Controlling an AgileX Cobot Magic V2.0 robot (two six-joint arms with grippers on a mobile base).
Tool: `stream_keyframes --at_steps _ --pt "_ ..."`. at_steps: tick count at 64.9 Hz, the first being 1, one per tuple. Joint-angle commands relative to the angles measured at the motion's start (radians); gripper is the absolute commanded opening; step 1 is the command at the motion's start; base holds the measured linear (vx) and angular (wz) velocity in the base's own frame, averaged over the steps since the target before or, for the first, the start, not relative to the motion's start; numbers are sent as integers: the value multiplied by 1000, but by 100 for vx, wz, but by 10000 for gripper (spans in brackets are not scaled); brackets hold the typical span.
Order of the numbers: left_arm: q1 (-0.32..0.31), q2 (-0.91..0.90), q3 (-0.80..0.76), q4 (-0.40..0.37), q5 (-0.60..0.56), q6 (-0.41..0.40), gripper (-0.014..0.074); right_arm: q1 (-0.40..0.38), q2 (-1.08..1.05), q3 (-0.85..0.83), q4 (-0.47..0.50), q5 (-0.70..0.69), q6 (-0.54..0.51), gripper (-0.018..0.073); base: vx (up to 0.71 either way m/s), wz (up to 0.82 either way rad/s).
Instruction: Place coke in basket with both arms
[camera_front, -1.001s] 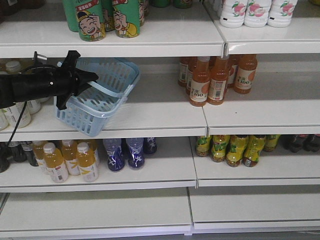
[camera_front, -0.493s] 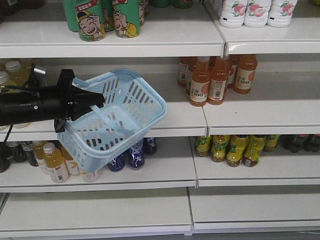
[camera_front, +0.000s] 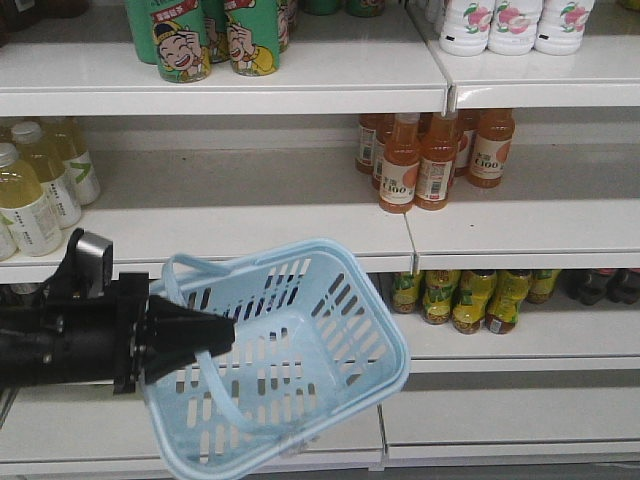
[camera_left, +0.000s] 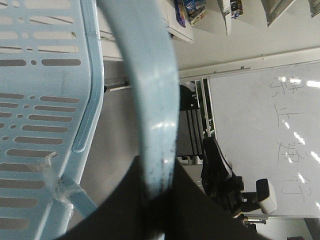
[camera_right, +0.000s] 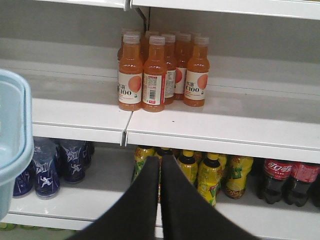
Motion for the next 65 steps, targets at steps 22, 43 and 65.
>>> stream_keyframes --at_steps 22,43,65 --pt "-6 -69 231 -24 95 212 -8 0 -13 7 -2 -72 -4 -2 0 0" --pt "-6 -69 254 -87 95 240 -8 0 -13 7 -2 -72 -4 -2 0 0" --pt "-6 -69 253 -120 95 240 -8 0 -13 7 -2 -72 -4 -2 0 0"
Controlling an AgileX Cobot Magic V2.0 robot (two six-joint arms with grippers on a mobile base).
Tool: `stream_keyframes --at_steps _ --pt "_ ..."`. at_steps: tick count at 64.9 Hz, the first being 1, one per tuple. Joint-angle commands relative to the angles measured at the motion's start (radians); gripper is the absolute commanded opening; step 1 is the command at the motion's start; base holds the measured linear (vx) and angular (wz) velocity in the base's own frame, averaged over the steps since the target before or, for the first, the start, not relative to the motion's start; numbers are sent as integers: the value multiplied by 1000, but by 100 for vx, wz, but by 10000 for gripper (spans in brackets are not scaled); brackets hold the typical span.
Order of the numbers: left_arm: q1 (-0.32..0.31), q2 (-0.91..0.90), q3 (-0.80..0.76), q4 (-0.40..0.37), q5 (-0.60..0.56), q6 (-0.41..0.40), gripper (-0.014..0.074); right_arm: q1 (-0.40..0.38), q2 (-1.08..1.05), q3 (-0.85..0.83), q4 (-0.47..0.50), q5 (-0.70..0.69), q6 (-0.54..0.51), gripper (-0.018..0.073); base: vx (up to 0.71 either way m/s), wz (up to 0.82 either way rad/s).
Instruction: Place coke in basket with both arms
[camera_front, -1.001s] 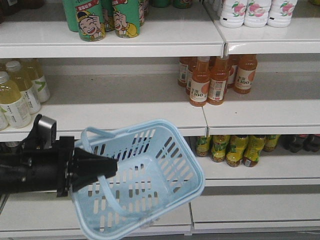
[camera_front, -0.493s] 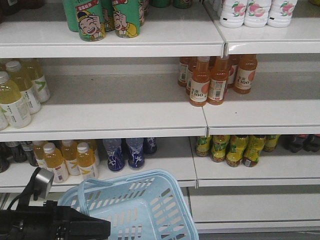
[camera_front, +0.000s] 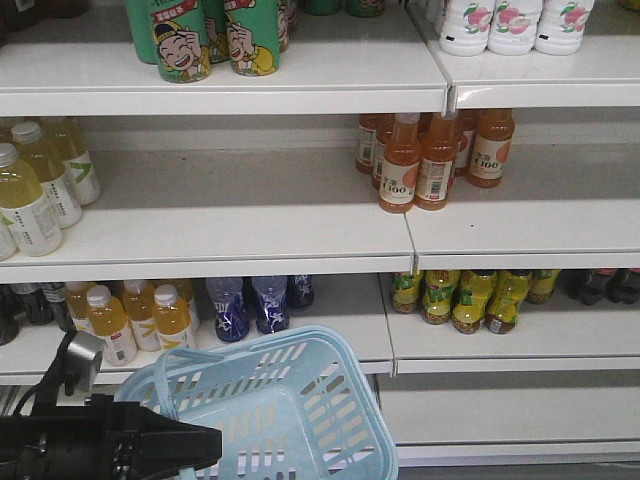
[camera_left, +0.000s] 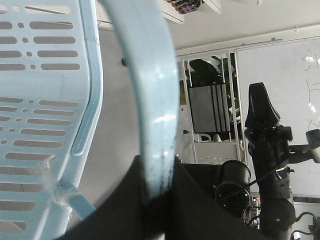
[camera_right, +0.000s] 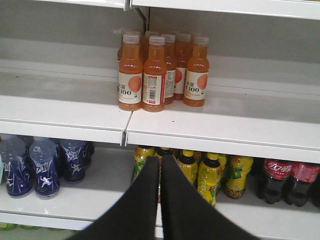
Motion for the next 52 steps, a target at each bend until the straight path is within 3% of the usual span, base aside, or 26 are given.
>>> stream_keyframes --at_steps 1,52 --pt "-5 -26 -14 -106 111 16 -8 0 -13 7 -2 -74 -5 -2 0 0" --pt "-4 -26 -14 -102 77 16 -8 0 -13 7 -2 -74 -5 -2 0 0"
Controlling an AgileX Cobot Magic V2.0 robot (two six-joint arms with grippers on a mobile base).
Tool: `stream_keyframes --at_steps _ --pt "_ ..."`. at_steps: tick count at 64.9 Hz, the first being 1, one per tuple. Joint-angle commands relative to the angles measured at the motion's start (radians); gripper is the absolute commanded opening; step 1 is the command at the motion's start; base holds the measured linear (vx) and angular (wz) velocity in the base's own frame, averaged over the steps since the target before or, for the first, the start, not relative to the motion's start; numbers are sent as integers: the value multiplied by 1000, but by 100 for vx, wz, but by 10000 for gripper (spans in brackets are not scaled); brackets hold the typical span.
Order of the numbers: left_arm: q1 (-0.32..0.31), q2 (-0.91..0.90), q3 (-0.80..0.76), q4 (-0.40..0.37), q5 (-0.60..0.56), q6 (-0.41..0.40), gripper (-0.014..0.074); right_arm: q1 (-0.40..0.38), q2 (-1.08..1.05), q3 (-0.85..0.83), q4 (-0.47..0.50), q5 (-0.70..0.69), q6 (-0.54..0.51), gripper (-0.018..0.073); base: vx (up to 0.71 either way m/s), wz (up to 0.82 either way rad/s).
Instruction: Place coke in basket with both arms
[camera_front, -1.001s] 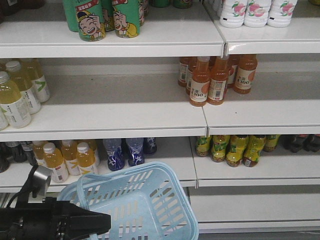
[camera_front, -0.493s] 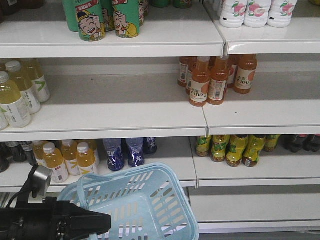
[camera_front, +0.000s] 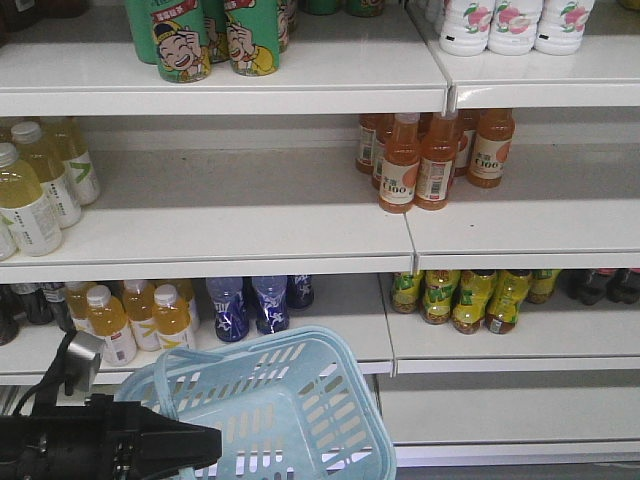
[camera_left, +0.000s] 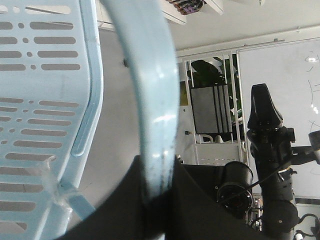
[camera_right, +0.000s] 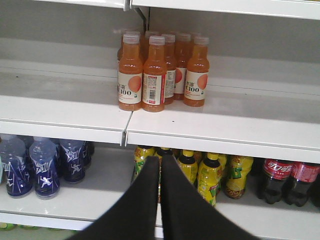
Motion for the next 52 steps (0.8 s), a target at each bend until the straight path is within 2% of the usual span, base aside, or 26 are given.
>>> stream_keyframes --at_steps 1,52 --pt "-4 -26 -14 -102 86 15 -8 0 -13 7 -2 -74 -5 -2 0 0" --pt "-4 -26 -14 -103 86 15 -8 0 -13 7 -2 -72 -5 -2 0 -1"
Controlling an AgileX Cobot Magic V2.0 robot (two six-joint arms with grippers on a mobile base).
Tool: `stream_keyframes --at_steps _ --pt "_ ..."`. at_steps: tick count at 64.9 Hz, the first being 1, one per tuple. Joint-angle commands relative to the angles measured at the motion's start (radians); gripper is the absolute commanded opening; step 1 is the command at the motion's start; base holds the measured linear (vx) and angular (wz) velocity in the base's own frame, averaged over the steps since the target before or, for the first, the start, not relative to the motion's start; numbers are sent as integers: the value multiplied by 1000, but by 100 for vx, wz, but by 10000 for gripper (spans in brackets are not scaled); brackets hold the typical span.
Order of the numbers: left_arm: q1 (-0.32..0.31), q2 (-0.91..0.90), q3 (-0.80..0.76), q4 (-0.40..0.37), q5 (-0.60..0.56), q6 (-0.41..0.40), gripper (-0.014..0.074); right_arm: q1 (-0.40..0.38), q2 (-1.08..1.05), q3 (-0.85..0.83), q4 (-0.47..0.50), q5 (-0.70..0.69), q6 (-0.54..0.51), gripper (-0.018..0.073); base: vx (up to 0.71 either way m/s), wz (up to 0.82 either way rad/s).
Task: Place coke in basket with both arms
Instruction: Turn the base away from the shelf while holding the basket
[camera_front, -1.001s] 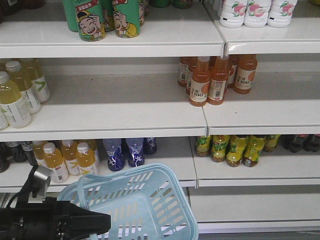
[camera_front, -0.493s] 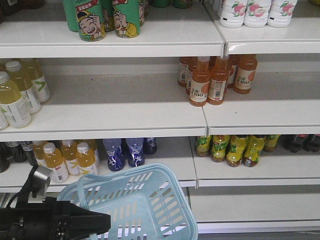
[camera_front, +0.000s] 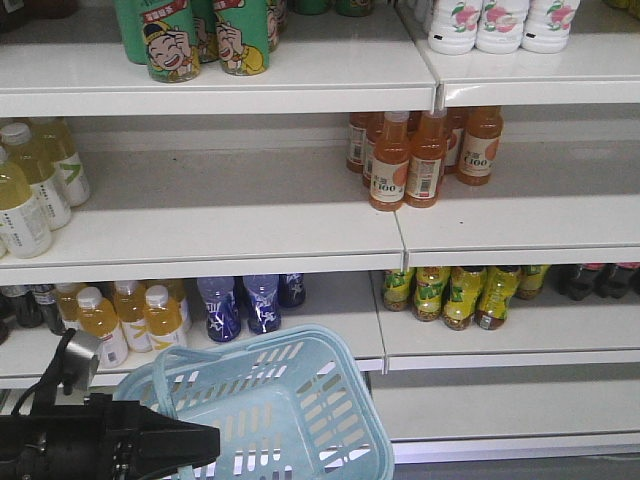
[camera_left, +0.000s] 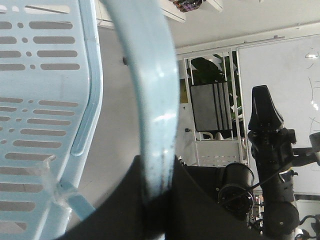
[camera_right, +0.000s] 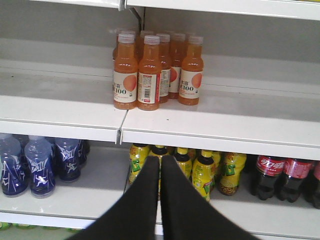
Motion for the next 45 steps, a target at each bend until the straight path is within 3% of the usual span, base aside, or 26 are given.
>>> stream_keyframes --at_steps 1,45 --pt "-4 -26 -14 -103 87 13 -8 0 -13 7 -2 -72 -5 -2 -3 -13" --pt "-4 -26 -14 -103 87 13 -8 0 -13 7 -2 -74 -5 -2 -5 -34"
